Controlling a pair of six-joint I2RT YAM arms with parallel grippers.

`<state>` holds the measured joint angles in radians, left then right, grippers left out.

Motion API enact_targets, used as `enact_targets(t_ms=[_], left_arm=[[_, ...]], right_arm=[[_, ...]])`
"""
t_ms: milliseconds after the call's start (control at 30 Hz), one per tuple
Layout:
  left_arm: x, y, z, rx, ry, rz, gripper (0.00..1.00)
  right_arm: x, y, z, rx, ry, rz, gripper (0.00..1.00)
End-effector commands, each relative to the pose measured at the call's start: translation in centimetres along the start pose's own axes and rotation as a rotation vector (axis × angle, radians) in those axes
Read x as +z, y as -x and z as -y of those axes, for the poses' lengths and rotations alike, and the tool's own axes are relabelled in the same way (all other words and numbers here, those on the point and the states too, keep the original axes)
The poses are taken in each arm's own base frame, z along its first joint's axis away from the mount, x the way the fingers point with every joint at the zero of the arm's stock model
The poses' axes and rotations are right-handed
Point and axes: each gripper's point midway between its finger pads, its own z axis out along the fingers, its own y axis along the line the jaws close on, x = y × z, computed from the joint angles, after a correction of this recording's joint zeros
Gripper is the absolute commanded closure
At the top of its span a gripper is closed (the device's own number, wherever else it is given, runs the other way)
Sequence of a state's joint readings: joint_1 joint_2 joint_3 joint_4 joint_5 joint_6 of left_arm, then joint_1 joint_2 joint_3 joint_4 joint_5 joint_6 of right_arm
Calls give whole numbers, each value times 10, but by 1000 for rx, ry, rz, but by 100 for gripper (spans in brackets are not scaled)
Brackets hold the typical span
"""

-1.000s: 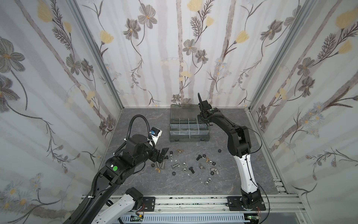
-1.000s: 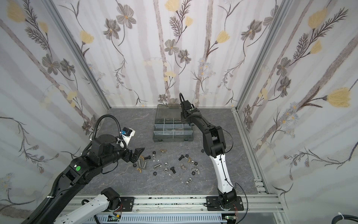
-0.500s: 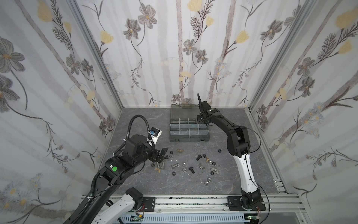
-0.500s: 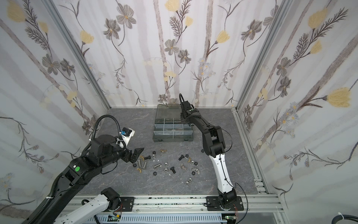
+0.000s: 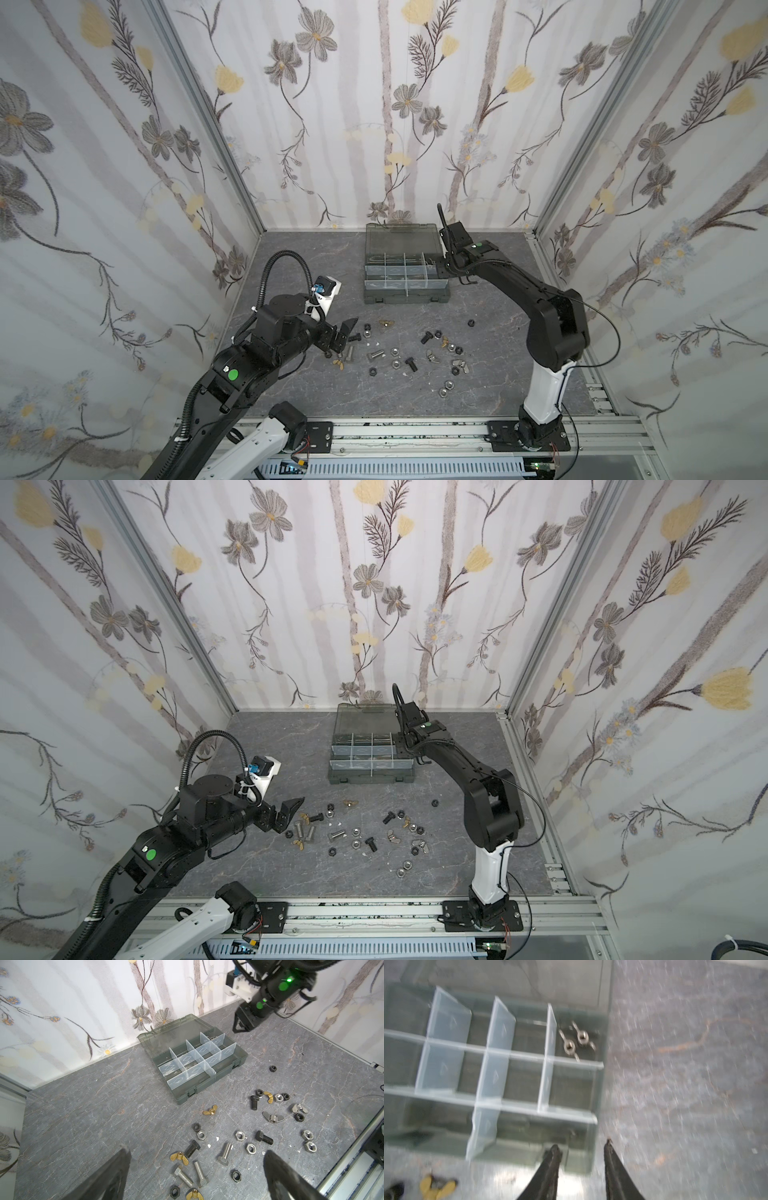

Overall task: Sort the screws and nuts into containers
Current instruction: 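Release the wing nut and move the right gripper back to the pile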

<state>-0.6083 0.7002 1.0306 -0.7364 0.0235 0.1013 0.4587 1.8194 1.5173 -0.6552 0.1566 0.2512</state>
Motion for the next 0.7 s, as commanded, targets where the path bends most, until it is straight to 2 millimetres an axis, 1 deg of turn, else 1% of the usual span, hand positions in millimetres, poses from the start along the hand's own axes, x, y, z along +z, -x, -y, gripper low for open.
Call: enact_targets(t_ms=[0, 33, 67, 100, 133, 233, 333, 400, 433, 500, 667], left_arm=[[-4, 7, 1, 4, -5, 26, 0], [-4, 6, 1, 5, -5, 25, 0], [-5, 5, 2, 3, -7, 22, 0], [-5, 6, 2, 2, -9, 24, 0], [-5, 6, 2, 2, -10, 27, 0], [-6, 7, 3, 6, -15, 32, 0], [-5, 8, 6, 3, -28, 38, 0], [-5, 8, 7, 3, -33, 39, 0], [-6, 8, 7, 3, -34, 40, 0], [-7, 8, 7, 0, -35, 41, 0], [-9, 10, 9, -4, -41, 46, 0]], right_arm=[[-23, -55, -5, 48, 40, -59, 59], [-27, -74, -5, 59, 45, -87, 55], [-35, -92, -6, 75, 60, -105, 55], [-41, -115, -10, 93, 83, -139, 55], [-45, -134, -13, 112, 91, -160, 54], [-56, -180, -12, 158, 82, -196, 54], [-61, -208, -7, 175, 73, -206, 57], [-64, -219, -7, 174, 75, -200, 57], [-66, -221, -8, 177, 82, -197, 57], [-61, -238, -4, 174, 67, -227, 57], [-56, -259, -4, 157, 48, -267, 57]])
